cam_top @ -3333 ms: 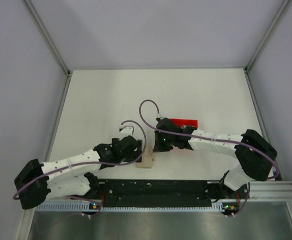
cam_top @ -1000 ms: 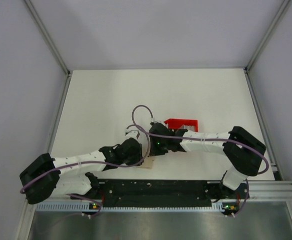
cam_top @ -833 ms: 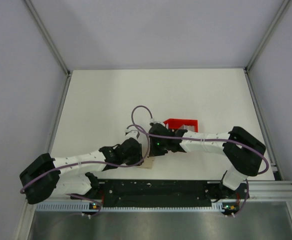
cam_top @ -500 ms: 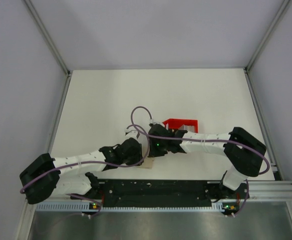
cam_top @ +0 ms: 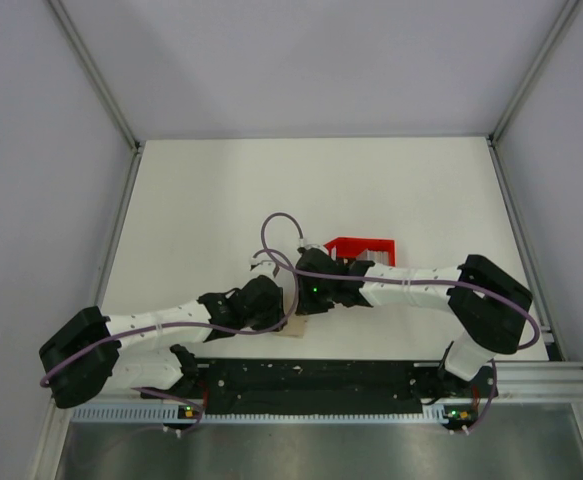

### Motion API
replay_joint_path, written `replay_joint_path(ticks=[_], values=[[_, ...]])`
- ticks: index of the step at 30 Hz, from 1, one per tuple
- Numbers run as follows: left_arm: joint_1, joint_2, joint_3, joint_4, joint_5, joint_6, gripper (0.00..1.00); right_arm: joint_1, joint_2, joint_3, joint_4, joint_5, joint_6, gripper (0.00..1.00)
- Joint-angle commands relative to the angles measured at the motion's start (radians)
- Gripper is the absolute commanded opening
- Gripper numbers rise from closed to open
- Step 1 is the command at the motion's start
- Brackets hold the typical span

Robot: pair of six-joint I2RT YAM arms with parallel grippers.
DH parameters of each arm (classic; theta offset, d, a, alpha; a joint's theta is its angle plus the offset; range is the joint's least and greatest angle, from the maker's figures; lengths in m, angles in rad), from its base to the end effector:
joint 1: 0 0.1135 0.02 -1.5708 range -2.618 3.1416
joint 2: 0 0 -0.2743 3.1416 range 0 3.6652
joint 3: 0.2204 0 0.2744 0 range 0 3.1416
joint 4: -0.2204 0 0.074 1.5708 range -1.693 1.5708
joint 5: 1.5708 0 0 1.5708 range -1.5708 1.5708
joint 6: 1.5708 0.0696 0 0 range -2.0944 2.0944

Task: Put the credit cards into the card holder
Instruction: Close the card holder at the center of the board.

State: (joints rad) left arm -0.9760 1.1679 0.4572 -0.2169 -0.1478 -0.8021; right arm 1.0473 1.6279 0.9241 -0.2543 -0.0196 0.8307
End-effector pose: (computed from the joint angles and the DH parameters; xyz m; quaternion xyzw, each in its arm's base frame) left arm 0.1431 -0.1932 0.1223 0.0589 0.9446 -0.2006 0.2530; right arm 0.1794 0.3135 0.1423 -0.1060 0.9475 0.2489 0.1706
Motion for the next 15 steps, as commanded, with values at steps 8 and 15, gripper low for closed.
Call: replay_joint_path(ticks=[8,15], values=[[-0.009,0.041,-0.026,0.008,0.074,0.027,0.40,0.013,0.016,0.042,0.023,0.015,-0.002,0.09],[-0.013,0.042,-0.034,0.007,0.062,-0.002,0.40,0.013,0.021,0.035,0.027,0.015,-0.004,0.09]])
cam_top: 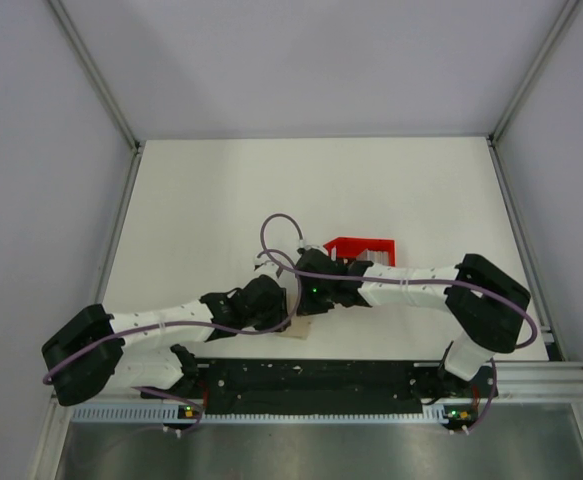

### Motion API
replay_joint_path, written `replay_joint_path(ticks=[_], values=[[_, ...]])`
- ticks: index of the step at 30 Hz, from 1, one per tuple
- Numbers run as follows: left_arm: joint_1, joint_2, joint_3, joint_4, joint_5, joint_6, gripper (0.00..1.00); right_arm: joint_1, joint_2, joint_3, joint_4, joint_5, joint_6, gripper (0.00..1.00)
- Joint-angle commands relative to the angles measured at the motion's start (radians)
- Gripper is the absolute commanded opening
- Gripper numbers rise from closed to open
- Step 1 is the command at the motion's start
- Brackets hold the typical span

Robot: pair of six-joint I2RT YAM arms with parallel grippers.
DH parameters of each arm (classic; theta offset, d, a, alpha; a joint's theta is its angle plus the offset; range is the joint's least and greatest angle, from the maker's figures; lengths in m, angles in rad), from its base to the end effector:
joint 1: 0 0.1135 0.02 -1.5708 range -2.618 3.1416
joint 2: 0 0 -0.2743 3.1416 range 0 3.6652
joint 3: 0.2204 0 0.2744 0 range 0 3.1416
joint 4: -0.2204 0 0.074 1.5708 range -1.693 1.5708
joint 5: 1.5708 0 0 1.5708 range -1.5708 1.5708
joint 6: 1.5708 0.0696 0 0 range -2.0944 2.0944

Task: Put the credit cards into the card holder
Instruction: Close the card holder at the center of the board.

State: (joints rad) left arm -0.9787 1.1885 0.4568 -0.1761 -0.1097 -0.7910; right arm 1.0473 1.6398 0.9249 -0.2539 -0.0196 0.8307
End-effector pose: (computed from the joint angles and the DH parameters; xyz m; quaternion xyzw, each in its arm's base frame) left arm 0.1431 -0.1991 0.1209 0.0707 0.9416 -0.2186 0.2460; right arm 0.1797 0.3140 0.1386 -0.1061 0.9491 0.2448 0.1675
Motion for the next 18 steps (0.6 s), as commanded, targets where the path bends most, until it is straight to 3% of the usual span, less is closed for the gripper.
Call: replay_joint_path(ticks=[1,6,10,13,18], values=[[-0.009,0.022,-0.033,-0.034,0.024,-0.016,0.41,0.014,0.008,0.031,0.027,0.015,-0.002,0.09],[-0.011,0.022,-0.027,-0.036,0.030,-0.011,0.42,0.013,-0.032,0.025,0.015,0.044,-0.004,0.09],[-0.011,0.007,-0.015,-0.051,0.024,-0.008,0.58,0.008,-0.101,0.003,-0.004,0.079,-0.007,0.09],[-0.011,-0.032,0.009,-0.094,-0.019,-0.005,0.64,0.003,-0.129,-0.018,-0.019,0.079,-0.005,0.09],[-0.009,-0.082,0.049,-0.183,-0.114,-0.010,0.65,0.005,-0.158,-0.060,-0.022,0.066,0.015,0.09]])
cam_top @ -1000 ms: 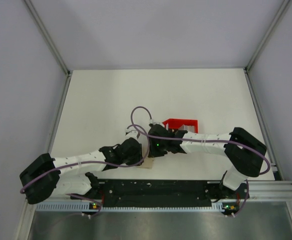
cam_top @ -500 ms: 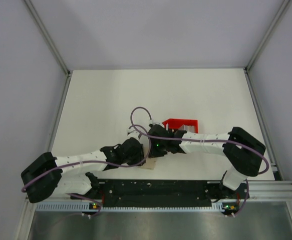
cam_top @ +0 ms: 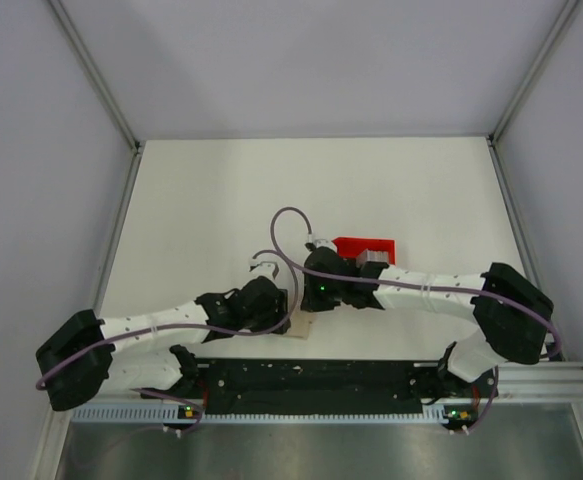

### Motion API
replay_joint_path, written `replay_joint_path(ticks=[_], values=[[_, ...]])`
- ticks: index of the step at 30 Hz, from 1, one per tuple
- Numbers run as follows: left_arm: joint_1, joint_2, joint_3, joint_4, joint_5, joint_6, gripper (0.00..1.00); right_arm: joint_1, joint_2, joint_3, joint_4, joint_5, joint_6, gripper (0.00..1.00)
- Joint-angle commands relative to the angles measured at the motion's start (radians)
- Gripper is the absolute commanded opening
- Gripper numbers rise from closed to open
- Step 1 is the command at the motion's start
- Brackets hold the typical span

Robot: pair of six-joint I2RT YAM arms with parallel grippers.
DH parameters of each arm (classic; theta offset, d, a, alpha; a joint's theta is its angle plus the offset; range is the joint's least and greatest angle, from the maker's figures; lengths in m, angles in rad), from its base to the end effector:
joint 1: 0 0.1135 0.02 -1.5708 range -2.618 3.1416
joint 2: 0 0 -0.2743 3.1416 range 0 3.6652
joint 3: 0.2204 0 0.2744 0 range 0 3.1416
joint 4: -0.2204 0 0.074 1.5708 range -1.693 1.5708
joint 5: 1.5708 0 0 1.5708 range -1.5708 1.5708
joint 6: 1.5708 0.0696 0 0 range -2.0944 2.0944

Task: Put the credit cards into the card holder
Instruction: Close the card holder at the center of the board.

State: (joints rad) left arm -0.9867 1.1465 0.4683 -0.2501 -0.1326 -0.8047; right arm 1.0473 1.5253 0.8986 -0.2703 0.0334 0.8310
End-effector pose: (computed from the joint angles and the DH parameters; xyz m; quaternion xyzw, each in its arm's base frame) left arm 0.1394 -0.1942 0.1277 0.0652 0.9447 -0.2067 0.2460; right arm 0.1766 0.3012 0.1669 -0.0964 0.9387 0.2574 0.2079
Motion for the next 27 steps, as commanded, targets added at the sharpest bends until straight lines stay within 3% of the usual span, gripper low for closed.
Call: replay_joint_path(ticks=[1,11,27], values=[[-0.001,-0.045,0.036,-0.110,-0.094,0.002,0.65,0.005,-0.047,-0.041,-0.003,0.013,0.017,0.09],[0.002,0.018,0.007,-0.034,-0.058,0.015,0.64,0.010,-0.054,-0.063,-0.001,0.026,0.060,0.09],[-0.001,0.078,0.007,-0.044,-0.050,0.030,0.60,0.010,0.038,-0.012,0.032,-0.001,0.045,0.09]])
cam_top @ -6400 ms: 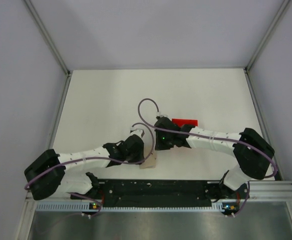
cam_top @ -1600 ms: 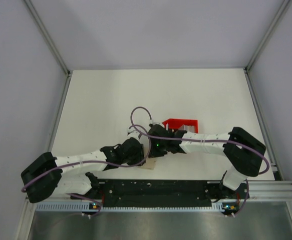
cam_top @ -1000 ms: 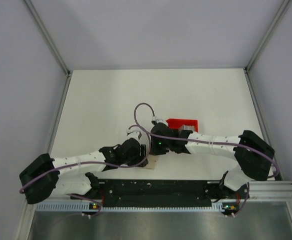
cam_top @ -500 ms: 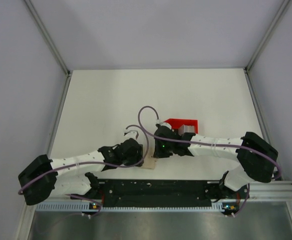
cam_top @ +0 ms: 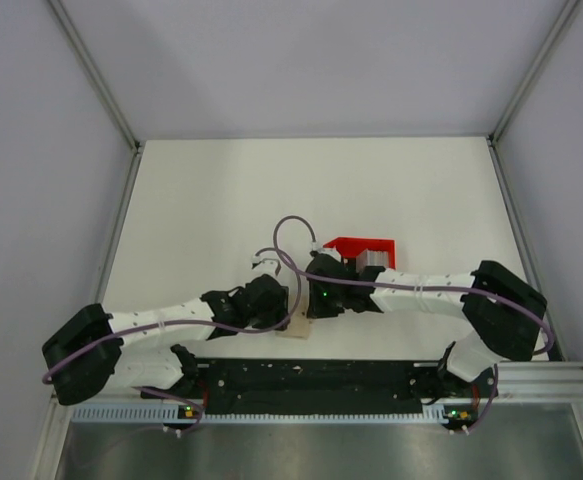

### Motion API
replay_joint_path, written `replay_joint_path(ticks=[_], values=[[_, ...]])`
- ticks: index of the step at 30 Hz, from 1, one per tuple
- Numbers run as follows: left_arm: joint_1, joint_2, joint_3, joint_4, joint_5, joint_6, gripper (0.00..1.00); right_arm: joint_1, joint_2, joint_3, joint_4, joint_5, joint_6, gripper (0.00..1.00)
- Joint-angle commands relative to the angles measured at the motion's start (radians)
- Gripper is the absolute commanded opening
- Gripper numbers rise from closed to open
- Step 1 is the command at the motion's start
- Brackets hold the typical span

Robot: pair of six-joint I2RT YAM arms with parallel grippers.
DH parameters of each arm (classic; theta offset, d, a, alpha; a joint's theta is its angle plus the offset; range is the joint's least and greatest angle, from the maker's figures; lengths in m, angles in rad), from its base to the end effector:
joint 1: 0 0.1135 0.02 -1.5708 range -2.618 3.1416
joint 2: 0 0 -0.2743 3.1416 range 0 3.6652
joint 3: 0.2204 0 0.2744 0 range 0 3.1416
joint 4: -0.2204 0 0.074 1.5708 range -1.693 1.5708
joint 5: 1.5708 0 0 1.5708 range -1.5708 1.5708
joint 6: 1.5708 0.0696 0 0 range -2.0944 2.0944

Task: Put the credit cards into the card holder
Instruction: Close the card holder at the center of the board.

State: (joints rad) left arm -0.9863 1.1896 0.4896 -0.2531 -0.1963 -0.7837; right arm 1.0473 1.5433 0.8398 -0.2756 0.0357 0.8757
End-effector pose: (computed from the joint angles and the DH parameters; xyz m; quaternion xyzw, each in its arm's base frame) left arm 0.1458 -0.1958 0.1255 0.0663 0.9462 -0.1750 0.2638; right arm 0.1699 0.2893 0.1411 -0.0768 0.9533 0.2293 0.1808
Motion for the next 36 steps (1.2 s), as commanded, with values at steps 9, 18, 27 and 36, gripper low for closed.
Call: replay_joint_path(ticks=[9,18,27,36], values=[[-0.003,0.041,-0.016,-0.038,0.021,0.017,0.56,0.011,0.046,0.079,0.039,-0.022,-0.017,0.09],[-0.003,0.047,-0.017,-0.029,0.031,0.015,0.55,0.013,0.067,0.085,0.041,-0.026,-0.020,0.09],[-0.006,0.050,-0.019,-0.020,0.044,0.023,0.54,0.014,0.080,0.090,0.044,-0.030,-0.021,0.08],[-0.011,0.054,-0.019,-0.020,0.044,0.020,0.54,0.023,0.103,0.097,0.055,-0.020,-0.020,0.08]])
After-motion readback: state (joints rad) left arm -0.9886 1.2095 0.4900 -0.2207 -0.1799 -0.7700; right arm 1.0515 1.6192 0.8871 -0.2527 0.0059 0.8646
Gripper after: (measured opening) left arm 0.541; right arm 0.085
